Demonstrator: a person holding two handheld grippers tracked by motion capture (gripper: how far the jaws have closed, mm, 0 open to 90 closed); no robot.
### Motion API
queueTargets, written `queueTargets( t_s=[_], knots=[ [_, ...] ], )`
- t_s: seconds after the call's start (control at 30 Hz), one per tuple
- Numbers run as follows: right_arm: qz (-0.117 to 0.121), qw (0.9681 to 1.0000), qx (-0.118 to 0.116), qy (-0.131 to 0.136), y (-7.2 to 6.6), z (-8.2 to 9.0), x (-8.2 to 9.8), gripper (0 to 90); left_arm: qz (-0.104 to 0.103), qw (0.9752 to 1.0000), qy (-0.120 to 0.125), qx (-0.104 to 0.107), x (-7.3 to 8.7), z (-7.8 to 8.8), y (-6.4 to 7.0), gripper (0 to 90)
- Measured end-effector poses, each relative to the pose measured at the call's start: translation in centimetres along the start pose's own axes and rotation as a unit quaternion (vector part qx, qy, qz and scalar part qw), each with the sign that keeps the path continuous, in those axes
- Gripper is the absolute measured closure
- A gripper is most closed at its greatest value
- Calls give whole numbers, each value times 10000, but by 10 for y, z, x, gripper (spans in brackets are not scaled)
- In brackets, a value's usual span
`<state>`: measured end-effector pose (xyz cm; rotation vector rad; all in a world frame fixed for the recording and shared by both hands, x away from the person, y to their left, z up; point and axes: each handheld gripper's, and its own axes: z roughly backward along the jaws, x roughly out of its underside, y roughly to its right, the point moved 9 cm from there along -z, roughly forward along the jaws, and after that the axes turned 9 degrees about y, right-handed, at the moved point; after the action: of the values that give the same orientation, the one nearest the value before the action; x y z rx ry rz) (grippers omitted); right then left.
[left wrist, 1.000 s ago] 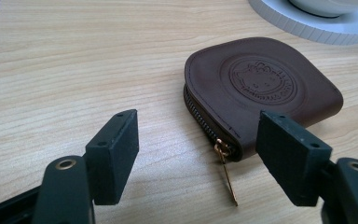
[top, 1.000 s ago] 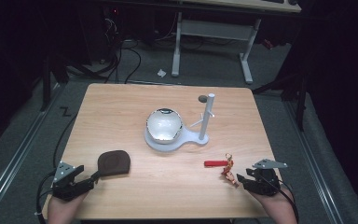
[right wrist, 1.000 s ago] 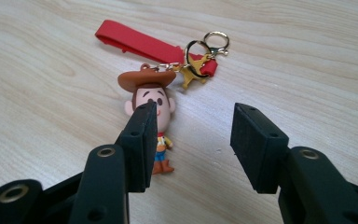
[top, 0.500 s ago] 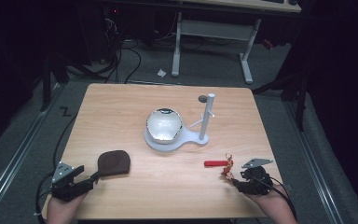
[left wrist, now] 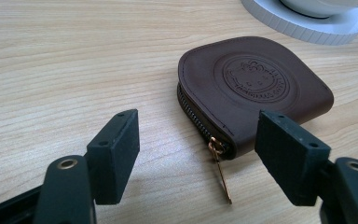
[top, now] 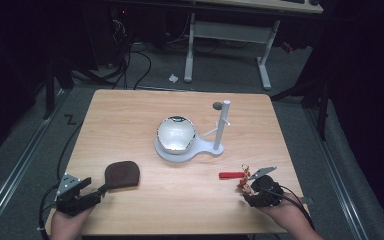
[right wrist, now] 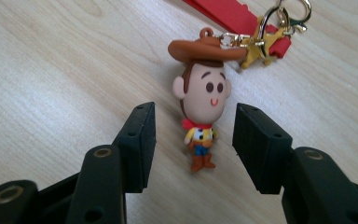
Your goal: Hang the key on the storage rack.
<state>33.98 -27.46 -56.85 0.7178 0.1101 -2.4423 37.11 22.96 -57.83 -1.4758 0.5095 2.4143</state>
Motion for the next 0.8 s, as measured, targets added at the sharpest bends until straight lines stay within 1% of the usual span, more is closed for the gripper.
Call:
queueTargets(
  t_s=[0.1, 0.13, 0.2, 0.23, 0.3, 0.33, 0.37, 0.4, 0.47, 0.5, 0.63, 0.67, 0.7, 0.73, 0.8],
  knots=[
    [1, 10000, 17, -73, 0, -1, -3, 492, -9, 10000, -4, -8, 0, 1, -1, 312],
    [44, 9999, 30, -106, 1, -3, -7, 491, 20, 10000, -1, -11, 0, 1, -2, 312],
    [52, 9999, 52, -140, 1, -4, -9, 493, 64, 10000, 15, -18, 0, 2, -3, 312],
    [-4, 9998, 69, -178, 1, -4, -10, 494, 72, 10000, 17, -25, 0, 2, -3, 312],
    [25, 9998, -6, -177, 1, -6, -11, 502, 92, 10000, 18, -28, 1, 2, -4, 313],
    [25, 9998, -6, -177, 1, -6, -11, 502, 102, 9999, 12, -28, 1, 1, -4, 313],
    [-34, 9997, -35, -244, -2, -8, -10, 505, 87, 10000, 7, -19, 1, 1, -4, 313],
    [46, 9996, -44, -258, -1, -9, -10, 508, 67, 10000, 8, -17, 0, 1, -4, 313],
    [60, 9996, -25, -289, -1, -10, -9, 511, 49, 10000, 19, -28, -1, 0, -4, 313],
    [112, 9994, 0, -315, -1, -11, -9, 526, 48, 10000, 31, -23, -1, 0, -4, 313],
    [80, 9995, -28, -315, -1, -13, -9, 551, 41, 10000, 39, -23, -2, 0, -5, 313],
    [106, 9994, -16, -316, 0, -13, -9, 552, 40, 10000, 44, -22, -2, 0, -5, 313],
    [77, 9994, 13, -343, -1, -13, -9, 557, 40, 10000, 44, -22, -2, 0, -5, 313],
    [124, 9993, 25, -338, 0, -14, -9, 562, 12, 10000, 60, -12, -4, 0, -5, 313],
    [144, 9993, 40, -356, 0, -13, -9, 574, -29, 10000, 71, 5, -5, 0, -4, 313]
  ],
)
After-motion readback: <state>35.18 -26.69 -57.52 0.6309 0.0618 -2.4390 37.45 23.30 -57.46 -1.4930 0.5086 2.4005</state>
